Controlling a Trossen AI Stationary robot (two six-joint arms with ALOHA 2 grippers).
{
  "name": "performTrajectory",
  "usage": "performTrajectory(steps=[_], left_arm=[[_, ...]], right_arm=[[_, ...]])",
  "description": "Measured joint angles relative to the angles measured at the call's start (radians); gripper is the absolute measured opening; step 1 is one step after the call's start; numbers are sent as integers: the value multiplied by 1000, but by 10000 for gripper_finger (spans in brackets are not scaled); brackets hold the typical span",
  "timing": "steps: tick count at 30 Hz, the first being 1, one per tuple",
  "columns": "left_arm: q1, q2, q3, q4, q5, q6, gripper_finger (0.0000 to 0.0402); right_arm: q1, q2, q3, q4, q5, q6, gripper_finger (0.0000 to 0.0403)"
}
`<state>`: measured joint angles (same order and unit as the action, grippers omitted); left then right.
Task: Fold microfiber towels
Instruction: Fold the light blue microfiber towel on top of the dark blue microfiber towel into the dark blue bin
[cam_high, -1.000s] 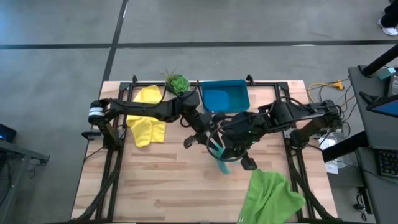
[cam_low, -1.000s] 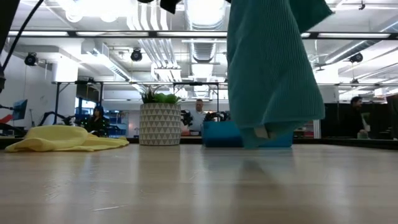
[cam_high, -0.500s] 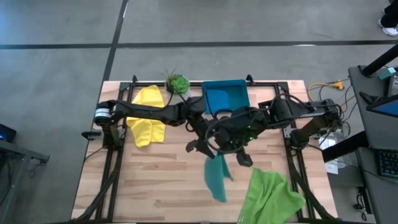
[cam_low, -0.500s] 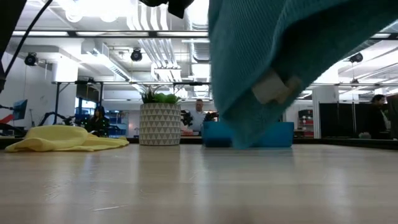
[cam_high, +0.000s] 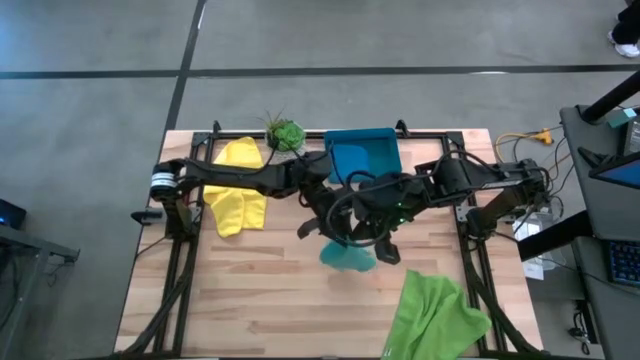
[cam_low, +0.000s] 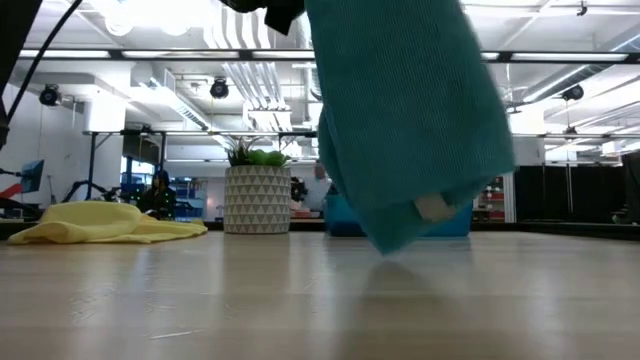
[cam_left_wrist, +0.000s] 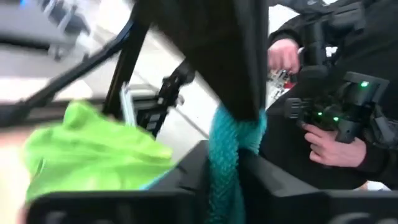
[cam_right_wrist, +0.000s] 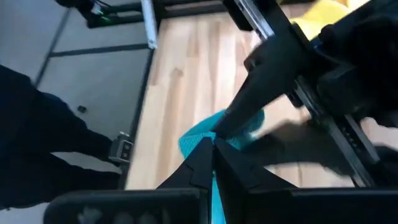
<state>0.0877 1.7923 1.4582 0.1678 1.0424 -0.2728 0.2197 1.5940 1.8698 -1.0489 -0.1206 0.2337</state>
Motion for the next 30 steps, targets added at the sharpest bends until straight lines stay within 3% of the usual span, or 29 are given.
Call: performTrajectory(steps=[2,5,11,24,30], left_arm=[[9,-6,-1,-86,-5,41,10],[16,-38,-1,-239,-52,143,9],[25,-118,-1,-535,-283,357,2],[36,-251,-3,-875,-657,414,0],[35,-291,-3,-916,-811,410,0]], right_arm=[[0,0,0,-15,16,2,8],[0,0,-1,-17,20,2,8],[1,-2,-6,-48,26,-25,8],[0,-20,-91,-97,164,-27,8],[0,-88,-191,-90,264,10,8]])
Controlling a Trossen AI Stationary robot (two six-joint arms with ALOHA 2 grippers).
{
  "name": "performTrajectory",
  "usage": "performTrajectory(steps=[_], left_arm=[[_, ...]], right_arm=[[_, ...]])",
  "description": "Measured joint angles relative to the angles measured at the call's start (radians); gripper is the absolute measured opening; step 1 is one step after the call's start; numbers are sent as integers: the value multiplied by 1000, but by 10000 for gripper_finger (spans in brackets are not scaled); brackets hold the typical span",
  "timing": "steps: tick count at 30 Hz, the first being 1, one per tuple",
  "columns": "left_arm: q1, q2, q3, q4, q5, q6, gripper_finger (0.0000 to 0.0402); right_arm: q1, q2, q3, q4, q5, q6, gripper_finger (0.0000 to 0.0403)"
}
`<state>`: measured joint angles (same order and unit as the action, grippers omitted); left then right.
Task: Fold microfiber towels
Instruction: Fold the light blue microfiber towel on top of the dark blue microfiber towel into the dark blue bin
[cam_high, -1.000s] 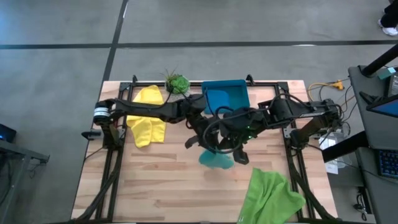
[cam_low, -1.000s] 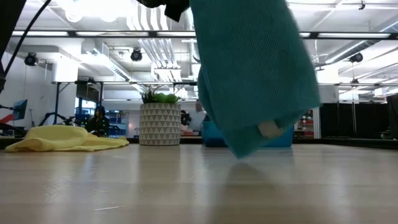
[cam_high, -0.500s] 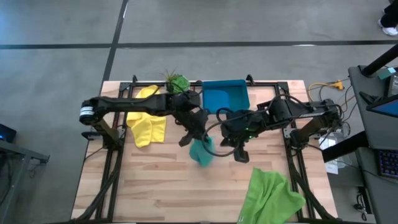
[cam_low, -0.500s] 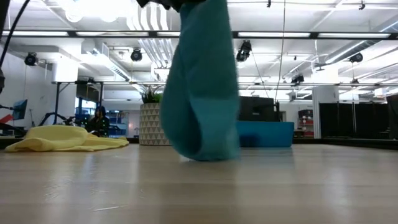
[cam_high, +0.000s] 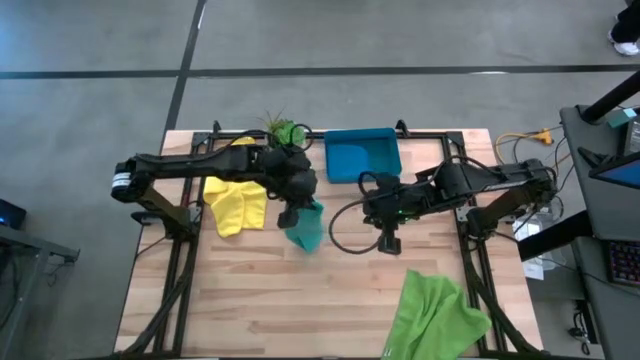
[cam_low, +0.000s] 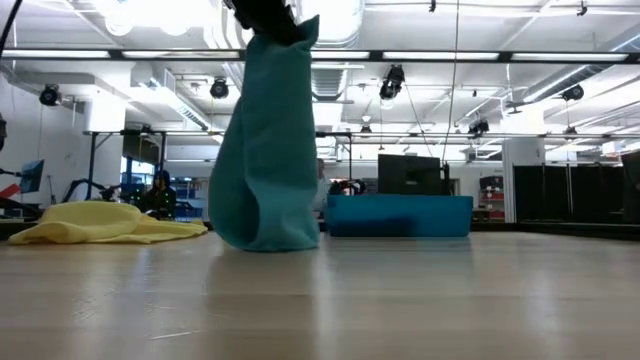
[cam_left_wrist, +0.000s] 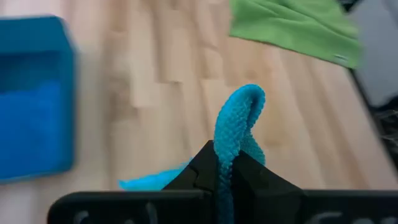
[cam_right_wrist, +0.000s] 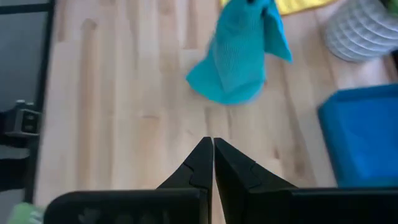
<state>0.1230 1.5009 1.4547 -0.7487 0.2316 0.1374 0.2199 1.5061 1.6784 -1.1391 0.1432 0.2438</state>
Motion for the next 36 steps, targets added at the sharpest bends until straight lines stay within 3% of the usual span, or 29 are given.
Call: performTrajectory(steps=[4,14,18,22,25,29,36], left_arm=[[7,-2,6,17,-62,3,0],[30,-1,148,31,-156,61,0],[-32,5,172,20,-227,55,0],[-118,57,85,63,-233,30,0],[-165,116,-13,163,-169,-29,0],[-178,173,-85,277,8,-120,6],[-146,208,-91,335,80,-129,95]], right_arm=[[0,-76,-95,23,89,49,8],[0,-338,-425,240,115,240,9],[2,-415,-530,344,122,311,9],[5,-455,-621,478,121,354,9],[5,-458,-676,579,120,382,9],[5,-442,-720,678,108,421,9],[30,-367,-766,792,84,516,9]])
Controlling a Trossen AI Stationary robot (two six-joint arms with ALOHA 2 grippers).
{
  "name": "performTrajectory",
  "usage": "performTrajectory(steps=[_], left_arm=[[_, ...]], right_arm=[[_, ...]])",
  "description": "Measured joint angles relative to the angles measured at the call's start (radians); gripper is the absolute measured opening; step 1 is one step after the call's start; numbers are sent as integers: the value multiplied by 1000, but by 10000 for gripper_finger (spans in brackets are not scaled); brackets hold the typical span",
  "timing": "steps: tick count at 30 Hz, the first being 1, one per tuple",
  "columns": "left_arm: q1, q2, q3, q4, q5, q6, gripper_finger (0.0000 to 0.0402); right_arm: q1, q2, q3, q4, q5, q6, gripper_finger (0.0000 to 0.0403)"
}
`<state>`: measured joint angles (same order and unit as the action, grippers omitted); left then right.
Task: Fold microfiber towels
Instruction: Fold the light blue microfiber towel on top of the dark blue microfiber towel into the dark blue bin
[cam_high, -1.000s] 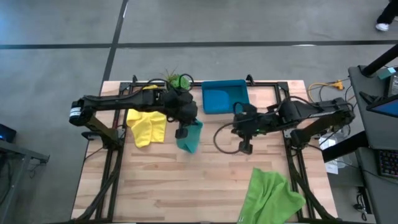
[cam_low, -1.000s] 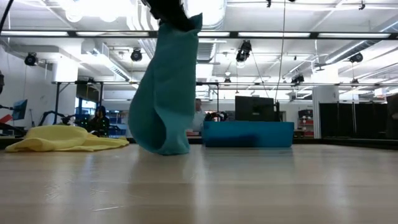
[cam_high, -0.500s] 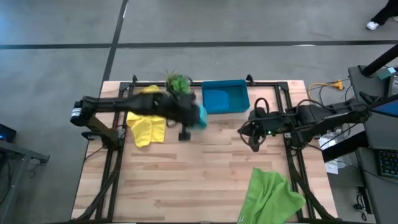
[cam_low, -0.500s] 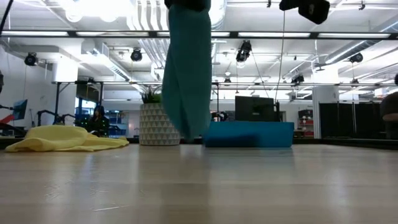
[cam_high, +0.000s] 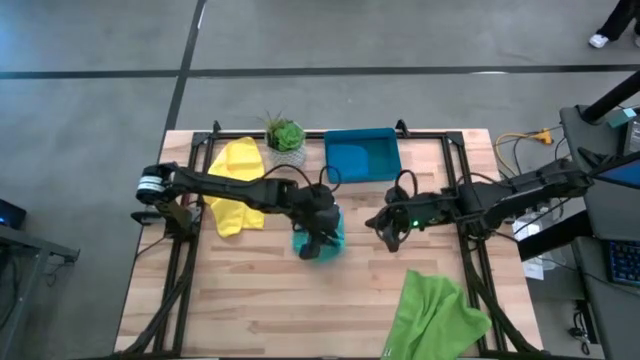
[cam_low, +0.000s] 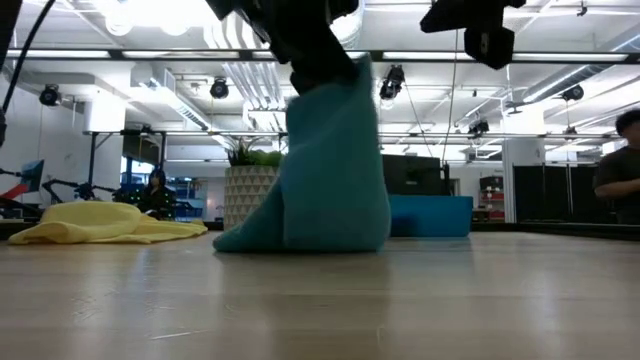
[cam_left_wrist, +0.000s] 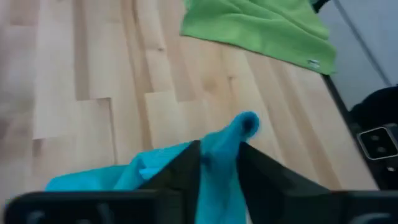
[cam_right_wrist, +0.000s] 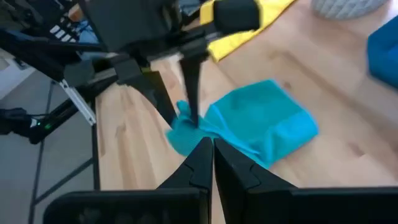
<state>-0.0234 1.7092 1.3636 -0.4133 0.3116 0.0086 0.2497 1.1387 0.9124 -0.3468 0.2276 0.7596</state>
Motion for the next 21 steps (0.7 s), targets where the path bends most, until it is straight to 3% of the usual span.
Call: performTrajectory(steps=[4,9,13,19,21], left_arm=[[26,-1,0,6,45,4,172],[69,-9,-5,-178,38,15,230],[95,-10,-86,-228,-53,33,230],[174,-10,-249,-150,-196,23,204],[207,-10,-276,-121,-197,22,197]], right_arm=[[40,66,-18,77,-1,57,9],[117,157,-36,175,13,118,9],[159,238,-37,241,48,183,9],[193,346,39,289,59,210,9],[197,370,73,287,58,196,9]])
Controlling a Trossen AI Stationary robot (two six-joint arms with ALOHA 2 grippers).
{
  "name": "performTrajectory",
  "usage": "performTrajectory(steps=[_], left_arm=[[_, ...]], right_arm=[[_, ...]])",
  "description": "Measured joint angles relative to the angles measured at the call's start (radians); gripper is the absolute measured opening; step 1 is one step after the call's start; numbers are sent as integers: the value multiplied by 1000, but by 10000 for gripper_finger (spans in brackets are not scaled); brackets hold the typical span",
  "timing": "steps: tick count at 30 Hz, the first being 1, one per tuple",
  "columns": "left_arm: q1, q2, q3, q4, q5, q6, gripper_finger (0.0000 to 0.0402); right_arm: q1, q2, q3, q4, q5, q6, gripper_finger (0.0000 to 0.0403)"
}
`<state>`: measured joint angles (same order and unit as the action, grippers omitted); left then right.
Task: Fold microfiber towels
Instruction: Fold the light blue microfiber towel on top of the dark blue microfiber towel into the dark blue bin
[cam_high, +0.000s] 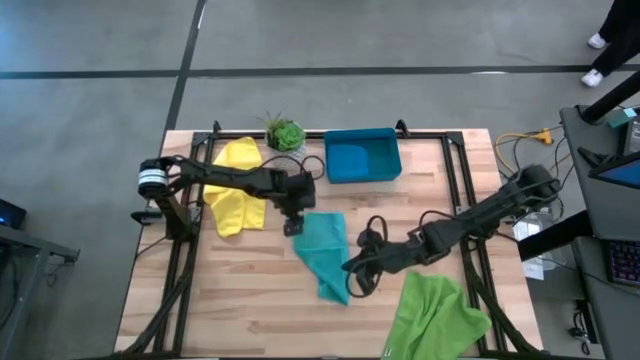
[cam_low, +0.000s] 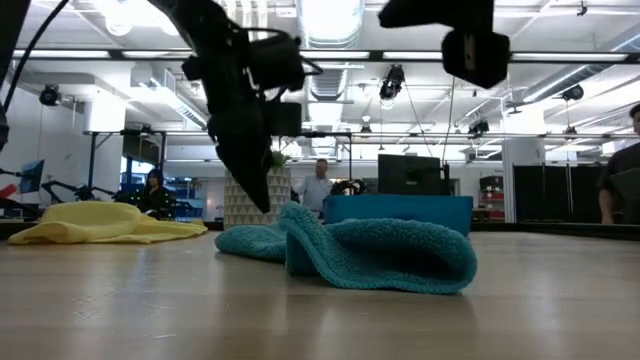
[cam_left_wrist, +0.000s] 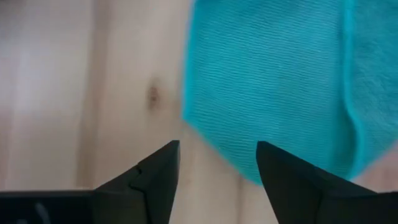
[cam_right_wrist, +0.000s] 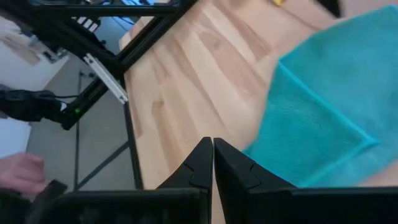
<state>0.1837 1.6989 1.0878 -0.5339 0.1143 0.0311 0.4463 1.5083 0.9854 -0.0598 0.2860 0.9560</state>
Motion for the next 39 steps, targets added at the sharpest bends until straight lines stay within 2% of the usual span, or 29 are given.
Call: performTrajectory(steps=[3,8,12,16,19,24,26,28,33,39], left_arm=[[37,1,-20,47,28,6,190],[64,55,-44,218,212,9,189],[64,114,-48,263,222,11,189],[67,148,-45,223,247,18,181],[67,150,-42,181,254,37,145],[63,106,-43,96,274,30,25],[63,65,-29,75,274,25,11],[62,8,-4,49,281,25,10],[47,-91,56,-19,315,27,2],[33,-191,109,-10,366,35,1]], right_arm=[[-1,29,47,-7,3,-41,9],[-2,46,105,-99,5,-80,9],[-1,37,140,-210,4,-81,9],[-1,16,160,-301,4,-82,9],[-2,-5,147,-308,23,-97,9],[-32,-48,94,-307,51,-155,9],[-57,-66,75,-294,47,-184,9],[-95,-88,54,-265,0,-236,9],[-242,-117,-19,-73,-237,-370,9],[-413,-120,-74,97,-398,-468,21]])
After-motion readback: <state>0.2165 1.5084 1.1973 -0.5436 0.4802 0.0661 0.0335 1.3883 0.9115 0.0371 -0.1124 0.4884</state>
